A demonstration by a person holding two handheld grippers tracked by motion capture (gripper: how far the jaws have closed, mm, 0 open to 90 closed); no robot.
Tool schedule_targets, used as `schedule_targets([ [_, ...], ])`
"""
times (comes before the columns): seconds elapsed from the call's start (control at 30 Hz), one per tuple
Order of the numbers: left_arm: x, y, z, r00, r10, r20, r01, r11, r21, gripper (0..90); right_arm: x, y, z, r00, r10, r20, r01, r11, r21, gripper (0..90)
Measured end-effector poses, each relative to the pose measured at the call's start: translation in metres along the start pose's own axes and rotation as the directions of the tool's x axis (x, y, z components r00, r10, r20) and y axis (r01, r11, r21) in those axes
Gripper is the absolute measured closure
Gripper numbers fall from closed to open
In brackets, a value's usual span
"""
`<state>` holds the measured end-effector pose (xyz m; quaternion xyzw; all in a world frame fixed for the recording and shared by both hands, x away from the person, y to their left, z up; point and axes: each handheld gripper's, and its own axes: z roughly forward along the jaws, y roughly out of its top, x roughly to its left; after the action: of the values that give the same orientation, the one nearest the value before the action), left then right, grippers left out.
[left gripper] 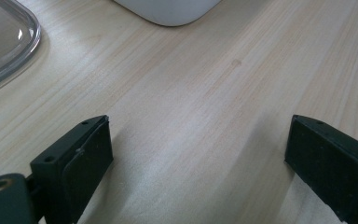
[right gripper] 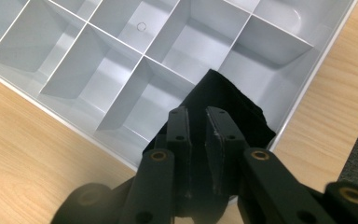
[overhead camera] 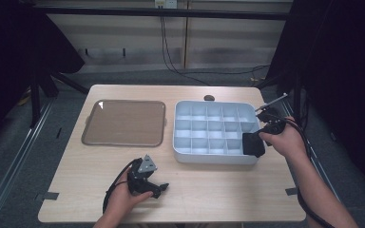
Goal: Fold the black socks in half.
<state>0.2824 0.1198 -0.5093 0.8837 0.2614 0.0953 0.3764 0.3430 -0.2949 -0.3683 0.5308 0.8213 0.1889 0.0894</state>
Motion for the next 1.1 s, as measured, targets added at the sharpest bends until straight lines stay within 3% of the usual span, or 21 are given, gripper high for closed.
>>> schedule_targets([
  [0.33,0.0,0.0,0.0,1.0,0.0,0.0,0.0,1.0,0.0,6.8,0.001,0.004,0.007,1.0,0.001,0.001,-0.001,0.9996,0.027,90.0],
  [0.7,0.0,0.0,0.0,1.0,0.001,0.0,-0.001,1.0,0.0,6.8,0.002,0.007,0.02,1.0,-0.001,-0.009,0.001,0.9993,0.037,90.0],
  [1.1,0.0,0.0,0.0,1.0,0.001,0.0,-0.001,1.0,0.001,6.6,-0.004,-0.003,0.035,1.0,0.005,-0.005,-0.005,0.9973,0.073,90.0],
])
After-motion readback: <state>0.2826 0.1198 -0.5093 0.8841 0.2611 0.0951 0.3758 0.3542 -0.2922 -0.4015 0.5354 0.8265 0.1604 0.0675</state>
